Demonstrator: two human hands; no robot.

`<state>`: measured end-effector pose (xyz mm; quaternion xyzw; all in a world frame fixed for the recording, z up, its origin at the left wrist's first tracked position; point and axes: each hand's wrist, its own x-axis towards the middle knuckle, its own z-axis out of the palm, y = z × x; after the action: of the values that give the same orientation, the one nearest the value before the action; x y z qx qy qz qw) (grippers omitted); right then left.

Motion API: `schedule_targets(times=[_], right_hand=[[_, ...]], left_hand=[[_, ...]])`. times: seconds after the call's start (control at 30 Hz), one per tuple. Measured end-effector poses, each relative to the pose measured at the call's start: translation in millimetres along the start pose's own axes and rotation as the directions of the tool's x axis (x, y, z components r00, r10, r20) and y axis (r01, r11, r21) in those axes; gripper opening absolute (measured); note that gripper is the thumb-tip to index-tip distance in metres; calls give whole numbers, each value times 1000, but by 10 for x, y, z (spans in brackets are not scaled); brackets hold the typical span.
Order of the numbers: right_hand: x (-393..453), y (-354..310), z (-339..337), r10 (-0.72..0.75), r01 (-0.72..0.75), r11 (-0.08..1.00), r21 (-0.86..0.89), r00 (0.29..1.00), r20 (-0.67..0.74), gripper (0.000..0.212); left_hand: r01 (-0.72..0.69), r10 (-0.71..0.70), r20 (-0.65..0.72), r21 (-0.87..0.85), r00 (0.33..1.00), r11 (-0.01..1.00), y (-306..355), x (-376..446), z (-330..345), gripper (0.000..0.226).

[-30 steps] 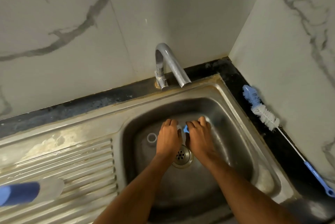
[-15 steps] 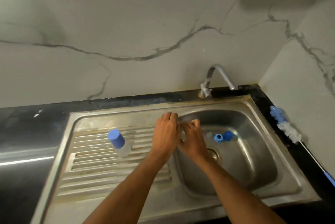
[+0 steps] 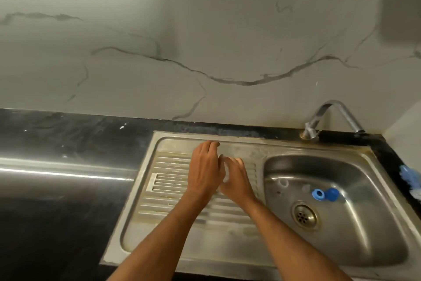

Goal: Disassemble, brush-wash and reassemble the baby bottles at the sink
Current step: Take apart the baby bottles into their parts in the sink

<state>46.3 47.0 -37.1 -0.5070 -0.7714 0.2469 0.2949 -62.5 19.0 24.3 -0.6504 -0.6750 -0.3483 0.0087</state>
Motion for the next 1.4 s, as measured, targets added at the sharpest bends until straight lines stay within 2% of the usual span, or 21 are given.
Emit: schedule_targets(times=[0.13, 0.23, 0.3, 0.47, 0.63, 0.73, 0.8, 0.9, 1.0, 1.13, 1.27, 1.33, 1.4], right_hand=[[13, -110, 129, 37, -37, 999, 17, 999, 38, 43], [26, -159, 199, 68, -70, 997, 37, 996, 55, 39], [14, -178, 225, 73, -75, 996, 45, 997, 40, 33], [36, -132, 244, 86, -85, 996, -14, 992, 89, 38], [31, -82, 116, 155, -158, 982, 104, 987, 32, 25], [63, -32, -140, 202, -198, 970, 141, 979, -15, 33], [92, 44, -365, 224, -211, 962, 174, 973, -59, 42], [73, 176, -708, 259, -241, 956, 165, 960, -103, 53], [-22, 269, -1040, 301, -280, 947, 157, 944, -134, 56], [-144, 347, -1421, 322, -299, 942, 154, 935, -153, 54], [-228, 391, -1831, 294, -284, 956, 80, 896, -332, 51], [-256, 441, -2028, 281, -301, 954, 3, 888, -364, 56], [-257, 544, -2202, 320, -381, 916, -125, 882, -347, 55]], left_hand=[[134, -129, 56, -93, 990, 987, -195, -98, 6, 38], [235, -221, 100, -165, 970, 958, -285, -174, 55, 36], [264, -243, 125, -202, 962, 943, -322, -204, 93, 39], [283, -258, 130, -245, 957, 927, -373, -206, 155, 37], [232, -195, 140, -334, 971, 914, -317, -109, 169, 38], [237, -162, 199, -448, 966, 862, -266, -8, 257, 46], [257, -124, 273, -529, 954, 809, -203, 36, 342, 63], [225, 24, 370, -615, 929, 756, -39, 85, 444, 73], [153, 174, 424, -633, 889, 759, 177, 112, 593, 76], [148, 166, 422, -616, 891, 773, 585, 161, 827, 60], [72, 228, 419, -590, 879, 804, 966, 192, 1055, 46], [16, 288, 427, -581, 857, 813, 1135, 186, 1171, 40], [-26, 340, 431, -588, 836, 809, 1306, 173, 1288, 44]])
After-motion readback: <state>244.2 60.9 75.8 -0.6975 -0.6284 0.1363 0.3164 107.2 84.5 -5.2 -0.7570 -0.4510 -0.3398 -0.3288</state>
